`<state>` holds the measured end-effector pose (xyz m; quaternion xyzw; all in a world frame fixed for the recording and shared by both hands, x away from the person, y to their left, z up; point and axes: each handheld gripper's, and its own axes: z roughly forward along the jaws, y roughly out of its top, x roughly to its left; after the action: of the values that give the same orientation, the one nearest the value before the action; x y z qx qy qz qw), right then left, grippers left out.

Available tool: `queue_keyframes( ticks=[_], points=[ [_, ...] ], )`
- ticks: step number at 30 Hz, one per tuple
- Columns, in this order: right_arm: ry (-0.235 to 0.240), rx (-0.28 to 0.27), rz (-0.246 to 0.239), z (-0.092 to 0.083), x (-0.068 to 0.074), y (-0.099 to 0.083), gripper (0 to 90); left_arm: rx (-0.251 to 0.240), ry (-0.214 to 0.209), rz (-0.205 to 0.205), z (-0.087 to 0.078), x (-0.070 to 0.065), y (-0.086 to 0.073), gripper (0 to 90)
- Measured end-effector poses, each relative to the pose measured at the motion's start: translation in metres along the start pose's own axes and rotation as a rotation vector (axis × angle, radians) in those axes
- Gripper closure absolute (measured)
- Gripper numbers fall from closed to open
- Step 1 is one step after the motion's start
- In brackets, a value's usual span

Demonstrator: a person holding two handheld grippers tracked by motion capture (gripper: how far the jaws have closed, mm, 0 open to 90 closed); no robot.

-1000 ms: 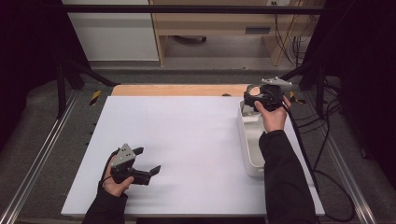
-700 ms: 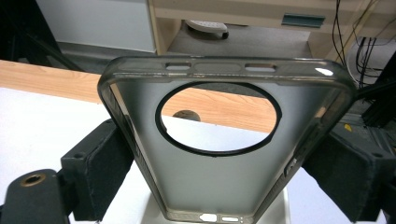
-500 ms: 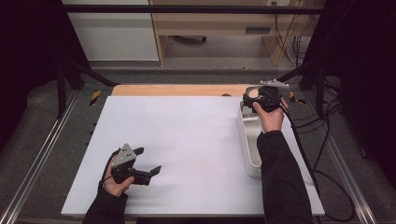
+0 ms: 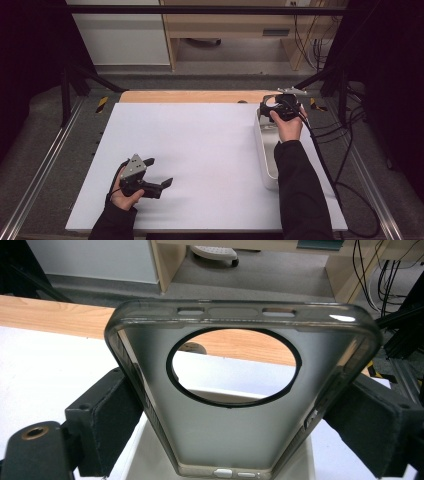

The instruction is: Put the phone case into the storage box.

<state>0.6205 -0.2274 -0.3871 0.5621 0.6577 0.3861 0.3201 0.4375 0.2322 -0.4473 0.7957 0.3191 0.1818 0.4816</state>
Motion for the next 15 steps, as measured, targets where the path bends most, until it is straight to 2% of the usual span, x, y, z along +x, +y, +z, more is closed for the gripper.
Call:
queue_keyframes(
  ticks=[15],
  points=[
    [-0.009, 0.019, 0.002, 0.0073, 0.0006, -0.0047, 11.9, 0.002, 0.0, 0.002, 0.0004, -0.0002, 0.0, 2.1]
  ],
)
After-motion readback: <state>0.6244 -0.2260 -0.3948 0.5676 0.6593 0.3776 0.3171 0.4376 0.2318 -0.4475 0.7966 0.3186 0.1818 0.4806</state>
